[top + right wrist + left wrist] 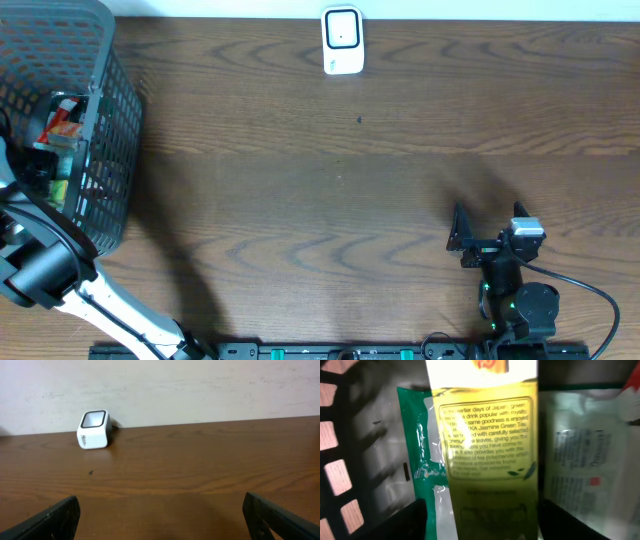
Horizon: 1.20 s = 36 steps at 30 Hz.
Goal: Scan the item barcode
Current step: 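Grasp the green tea drink carton in the basket with the left gripper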
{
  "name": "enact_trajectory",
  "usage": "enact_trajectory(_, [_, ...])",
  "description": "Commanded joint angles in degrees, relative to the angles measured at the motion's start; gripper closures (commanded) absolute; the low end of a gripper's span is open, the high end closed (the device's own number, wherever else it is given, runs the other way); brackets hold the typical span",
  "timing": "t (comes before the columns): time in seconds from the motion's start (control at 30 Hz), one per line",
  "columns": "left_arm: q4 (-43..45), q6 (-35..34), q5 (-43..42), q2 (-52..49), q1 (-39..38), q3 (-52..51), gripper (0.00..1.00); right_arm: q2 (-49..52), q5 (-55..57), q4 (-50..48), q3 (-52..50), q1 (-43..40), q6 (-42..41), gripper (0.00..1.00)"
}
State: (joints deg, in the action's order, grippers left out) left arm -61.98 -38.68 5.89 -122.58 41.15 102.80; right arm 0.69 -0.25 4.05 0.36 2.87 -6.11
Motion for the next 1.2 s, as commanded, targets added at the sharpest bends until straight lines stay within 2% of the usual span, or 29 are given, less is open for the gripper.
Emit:
enact_trajectory(0.0, [1.09,0.46,-0.33,-0.79,0.04,-2.36,0.31,-0.35,-0.07,0.22,-0.07,0.22,-0.68,0.01])
enact_trajectory(0.07, [1.49,0.46,-0.31,-0.79,0.04,-2.78,0.33,-0.35,-0.07,0.22,-0.07,0.22,-0.68,0.01])
enact_trajectory(0.17, [1.99,0.46,-0.33,-0.79,0.04,-2.82,0.42,-0.35,-0.07,0.2,-0.07,0.22,-0.68,0.01])
enact_trajectory(0.33, [2.56,0.46,-0.33,-0.76,0.04,-2.82,0.45,-0.35,-0.07,0.22,-0.07,0.22,-0.68,0.01])
enact_trajectory(0.43, [2.56,0.48,-0.33,-0.57,0.04,-2.82,0.54,-0.35,-0.07,0.2,-0.07,0.22,-0.68,0.01])
enact_trajectory(0.73, [2.67,0.48,-0.31,1.55,0.04,-2.71,0.59,-0.35,-0.04,0.2,-0.07,0.22,-0.68,0.01])
enact_trajectory(0.83, [2.73,0.72,-0.31,2.62,0.04,-2.71,0.69,-0.35,-0.07,0.2,-0.07,0.22,-0.68,0.01])
enact_trajectory(1.17, [3.02,0.68,-0.31,8.41,0.04,-2.71,0.68,-0.35,-0.07,0.2,-0.07,0.22,-0.68,0.01])
